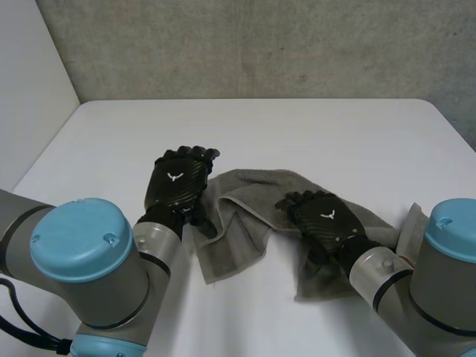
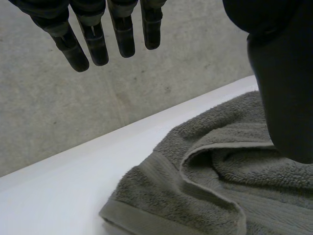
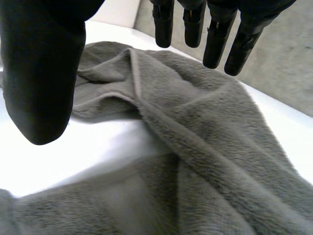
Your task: Fold the towel.
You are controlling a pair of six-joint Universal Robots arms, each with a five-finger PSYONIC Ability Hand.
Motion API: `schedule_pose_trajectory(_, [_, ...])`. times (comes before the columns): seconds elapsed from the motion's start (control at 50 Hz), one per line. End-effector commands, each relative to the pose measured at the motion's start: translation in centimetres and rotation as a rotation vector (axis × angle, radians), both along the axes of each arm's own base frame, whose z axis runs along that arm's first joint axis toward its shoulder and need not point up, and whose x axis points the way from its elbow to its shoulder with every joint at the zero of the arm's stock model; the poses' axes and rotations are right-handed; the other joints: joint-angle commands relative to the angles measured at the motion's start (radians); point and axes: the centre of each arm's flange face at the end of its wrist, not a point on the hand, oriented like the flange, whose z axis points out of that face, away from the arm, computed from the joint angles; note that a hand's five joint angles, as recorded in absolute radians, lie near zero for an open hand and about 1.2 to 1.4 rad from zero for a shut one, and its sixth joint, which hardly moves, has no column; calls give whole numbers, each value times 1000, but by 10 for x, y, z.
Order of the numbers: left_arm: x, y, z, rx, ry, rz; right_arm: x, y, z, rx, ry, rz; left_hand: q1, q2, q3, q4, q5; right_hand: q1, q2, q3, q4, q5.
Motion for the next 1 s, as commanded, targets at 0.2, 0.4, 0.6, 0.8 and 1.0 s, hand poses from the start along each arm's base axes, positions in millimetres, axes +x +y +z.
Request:
schedule_pose_trajectory(0.2, [-40, -32, -24, 7, -63, -229, -17, -31, 4, -62, 57, -188, 206, 213, 221, 212, 222, 409, 401, 401, 394, 407])
schedule_pose_trajectory(0.4, [-51, -48, -37, 9, -124, -234, -29, -47, 2, -82, 100, -218, 364, 371, 379, 371, 381, 618, 610, 610, 603, 616])
schedule_pose_trajectory(0.6, [-53, -52, -54, 53, -161, -237, -33, -59, -11, -67, 160, -230, 326, 333, 341, 332, 343, 419, 411, 411, 404, 417])
schedule_pose_trajectory(0.8, [-54, -55, -57, 4, -227, -243, -40, -58, -8, -38, 199, -229, 253, 260, 268, 259, 269, 280, 272, 272, 265, 278])
schedule_pose_trajectory(1.0, [-58, -71, -63, -24, -233, -230, -42, -48, -7, -7, 287, -182, 285, 292, 300, 291, 302, 289, 281, 281, 274, 287])
